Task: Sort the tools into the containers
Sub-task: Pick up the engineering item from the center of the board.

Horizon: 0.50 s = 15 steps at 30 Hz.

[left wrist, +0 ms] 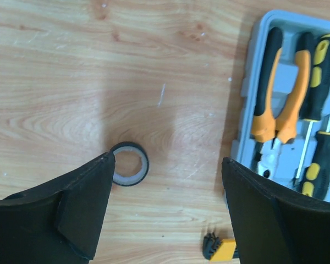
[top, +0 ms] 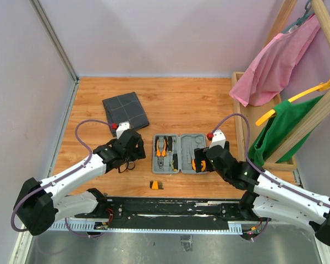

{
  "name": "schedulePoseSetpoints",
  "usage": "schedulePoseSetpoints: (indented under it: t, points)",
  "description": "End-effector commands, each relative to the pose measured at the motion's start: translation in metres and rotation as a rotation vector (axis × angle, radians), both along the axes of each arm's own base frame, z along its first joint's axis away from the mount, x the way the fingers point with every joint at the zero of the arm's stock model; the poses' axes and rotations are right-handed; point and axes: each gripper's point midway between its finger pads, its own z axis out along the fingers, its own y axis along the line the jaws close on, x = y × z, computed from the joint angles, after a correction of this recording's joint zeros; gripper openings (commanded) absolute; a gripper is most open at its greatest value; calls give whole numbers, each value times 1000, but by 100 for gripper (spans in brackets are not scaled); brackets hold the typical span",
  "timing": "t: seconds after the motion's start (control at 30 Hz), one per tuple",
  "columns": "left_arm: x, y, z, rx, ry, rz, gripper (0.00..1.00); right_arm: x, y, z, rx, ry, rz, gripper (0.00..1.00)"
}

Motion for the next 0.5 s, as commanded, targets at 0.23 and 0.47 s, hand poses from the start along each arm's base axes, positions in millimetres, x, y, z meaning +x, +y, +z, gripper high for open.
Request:
schedulePoseSetpoints:
  t: [0.23, 0.47]
  points:
    - [-26, 21, -50, 103, 157, 41, 83, 2, 13, -5, 18, 25, 48, 98]
    - [-31, 22, -68, 109, 195, 48, 80, 2, 18, -6, 14, 32, 66, 98]
